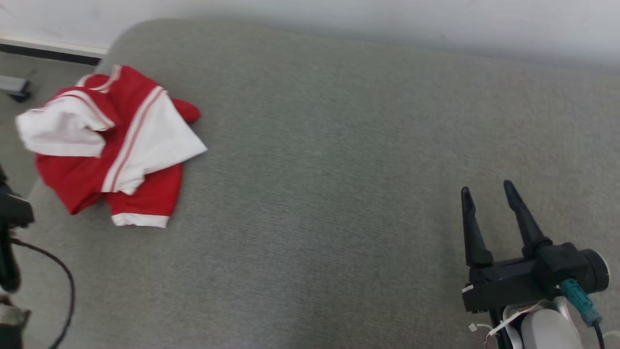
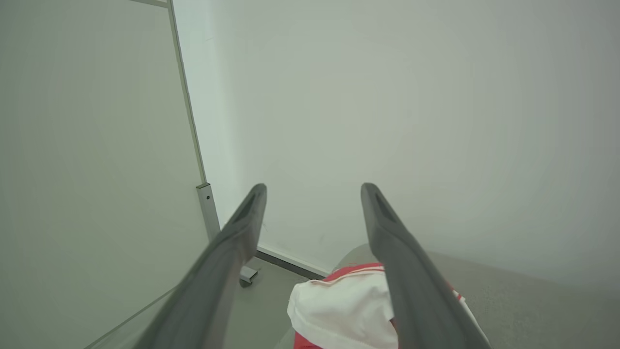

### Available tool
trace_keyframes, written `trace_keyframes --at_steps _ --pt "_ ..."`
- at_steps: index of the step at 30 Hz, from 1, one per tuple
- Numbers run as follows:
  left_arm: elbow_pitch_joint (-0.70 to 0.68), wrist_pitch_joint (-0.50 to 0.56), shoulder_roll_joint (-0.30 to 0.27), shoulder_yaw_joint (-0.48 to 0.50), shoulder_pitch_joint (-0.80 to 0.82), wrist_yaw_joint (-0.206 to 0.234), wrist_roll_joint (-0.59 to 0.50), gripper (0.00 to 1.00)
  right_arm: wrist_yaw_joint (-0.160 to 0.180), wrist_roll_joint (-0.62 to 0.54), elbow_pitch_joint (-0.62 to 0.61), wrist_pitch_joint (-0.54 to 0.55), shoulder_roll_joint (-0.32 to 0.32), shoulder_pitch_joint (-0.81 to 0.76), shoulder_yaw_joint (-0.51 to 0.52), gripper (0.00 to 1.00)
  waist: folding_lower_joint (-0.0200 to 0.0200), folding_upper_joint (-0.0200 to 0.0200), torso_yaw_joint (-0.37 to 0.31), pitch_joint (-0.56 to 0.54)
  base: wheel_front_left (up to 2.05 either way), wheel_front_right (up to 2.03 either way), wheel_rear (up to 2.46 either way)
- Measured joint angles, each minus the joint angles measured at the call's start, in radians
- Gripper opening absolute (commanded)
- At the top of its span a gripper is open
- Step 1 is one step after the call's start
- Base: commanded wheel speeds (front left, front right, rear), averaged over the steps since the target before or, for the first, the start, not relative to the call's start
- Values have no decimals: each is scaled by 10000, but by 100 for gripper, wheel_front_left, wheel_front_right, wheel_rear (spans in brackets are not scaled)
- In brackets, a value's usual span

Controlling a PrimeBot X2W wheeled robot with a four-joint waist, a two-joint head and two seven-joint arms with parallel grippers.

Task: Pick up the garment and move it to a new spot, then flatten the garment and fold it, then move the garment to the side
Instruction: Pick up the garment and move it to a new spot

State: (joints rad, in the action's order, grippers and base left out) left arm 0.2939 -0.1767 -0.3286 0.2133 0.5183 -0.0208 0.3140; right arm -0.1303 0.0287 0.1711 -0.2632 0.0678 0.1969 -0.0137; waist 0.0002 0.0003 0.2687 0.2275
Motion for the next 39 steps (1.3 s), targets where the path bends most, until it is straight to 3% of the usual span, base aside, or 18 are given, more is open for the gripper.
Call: trace_keyframes --at_steps 8,13,26,28,29,33,39 --pt "1269 556 -876 408 905 -128 387 100 -2 -130 -249 -2 -8 102 219 100 -1 0 -1193 998 0 0 0" --pt "2309 884 -1101 355 1246 -307 533 100 0 -130 -318 -2 -15 141 184 100 -1 0 -1780 1451 0 0 0" --pt "5007 2589 -1392 -146 1971 -353 612 100 -2 -217 -318 -6 -48 139 58 100 -2 -1 -2427 1755 0 0 0" --pt "5313 2801 -1419 -188 2037 -293 619 40 0 -219 -291 -6 -56 134 36 100 -2 -2 -2454 1698 0 0 0" --pt "5455 2863 -1419 -219 2038 -265 617 0 -2 -221 -280 -6 -58 131 33 100 -2 -3 -2469 1668 0 0 0" --pt "5737 2723 -1434 -301 2063 -173 568 0 -2 -221 -224 -6 -71 114 31 100 -2 -2 -2514 1521 0 0 0" --pt "5342 1430 -1561 -454 2354 -236 384 0 -2 -213 -121 -8 -104 20 94 100 -2 -3 -2499 1172 0 0 0"
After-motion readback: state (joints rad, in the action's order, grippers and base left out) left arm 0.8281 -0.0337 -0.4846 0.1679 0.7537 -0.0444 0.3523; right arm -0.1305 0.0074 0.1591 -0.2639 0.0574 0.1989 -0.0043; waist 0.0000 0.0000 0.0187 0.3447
